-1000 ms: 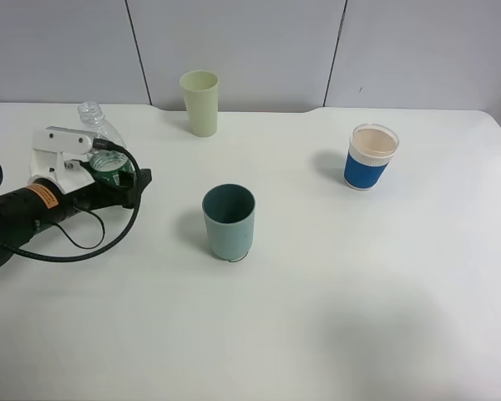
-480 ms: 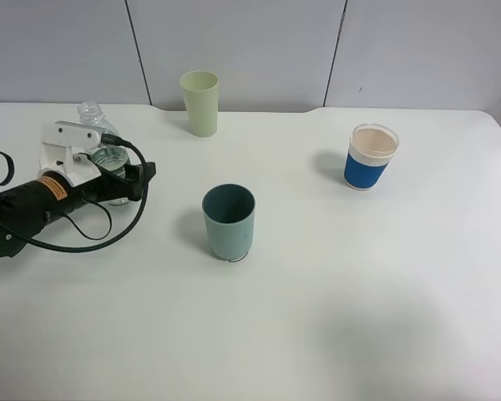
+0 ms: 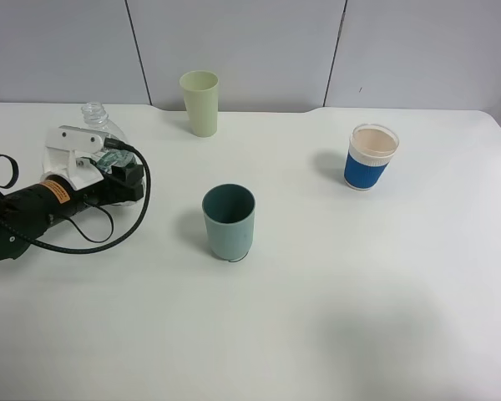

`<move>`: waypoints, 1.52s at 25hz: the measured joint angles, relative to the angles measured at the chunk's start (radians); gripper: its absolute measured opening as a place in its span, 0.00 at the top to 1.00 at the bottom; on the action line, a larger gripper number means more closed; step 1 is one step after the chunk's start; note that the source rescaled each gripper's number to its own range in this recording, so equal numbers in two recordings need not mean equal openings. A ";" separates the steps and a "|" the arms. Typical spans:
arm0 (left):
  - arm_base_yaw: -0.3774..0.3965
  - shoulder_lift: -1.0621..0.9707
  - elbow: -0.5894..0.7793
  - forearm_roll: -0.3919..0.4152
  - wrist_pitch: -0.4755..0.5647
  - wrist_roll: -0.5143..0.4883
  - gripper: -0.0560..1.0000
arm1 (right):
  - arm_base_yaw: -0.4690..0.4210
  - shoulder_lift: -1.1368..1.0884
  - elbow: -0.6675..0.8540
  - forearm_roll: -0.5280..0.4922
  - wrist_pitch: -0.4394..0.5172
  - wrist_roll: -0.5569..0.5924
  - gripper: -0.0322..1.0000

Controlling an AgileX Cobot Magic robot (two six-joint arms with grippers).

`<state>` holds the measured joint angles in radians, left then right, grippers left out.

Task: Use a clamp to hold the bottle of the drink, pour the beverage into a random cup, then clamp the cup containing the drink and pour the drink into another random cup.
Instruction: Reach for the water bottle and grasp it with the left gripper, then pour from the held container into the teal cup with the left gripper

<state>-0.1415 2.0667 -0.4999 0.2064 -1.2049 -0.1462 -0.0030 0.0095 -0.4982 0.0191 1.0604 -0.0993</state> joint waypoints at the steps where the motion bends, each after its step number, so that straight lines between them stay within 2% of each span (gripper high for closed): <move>1: 0.000 0.000 0.000 0.000 0.000 0.002 0.89 | 0.000 0.000 0.000 0.000 0.000 0.000 0.00; 3: 0.000 0.000 0.000 0.000 0.000 0.007 0.85 | 0.000 0.000 0.000 0.000 0.000 0.000 0.00; 12: 0.000 -0.011 0.000 0.000 0.025 0.036 0.85 | 0.000 0.000 0.000 0.000 0.000 0.000 0.00; 19: 0.000 -0.160 0.029 -0.010 0.210 0.064 0.85 | 0.000 0.000 0.000 0.000 0.000 0.000 0.00; 25: 0.000 -0.356 0.053 -0.082 0.395 0.146 0.85 | 0.000 0.000 0.000 0.000 0.000 0.000 0.00; 30: -0.013 -0.511 0.055 -0.206 0.533 0.251 0.85 | 0.000 0.000 0.000 0.000 0.000 0.000 0.00; 33: -0.056 -0.584 0.055 -0.336 0.590 0.361 0.85 | 0.000 0.000 0.000 0.000 0.000 0.000 0.00; 38: -0.168 -0.648 0.056 -0.593 0.636 0.650 0.85 | 0.000 0.000 0.000 0.000 0.000 0.000 0.00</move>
<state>-0.3090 1.4184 -0.4443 -0.3870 -0.5692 0.5036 -0.0030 0.0095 -0.4982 0.0191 1.0604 -0.0993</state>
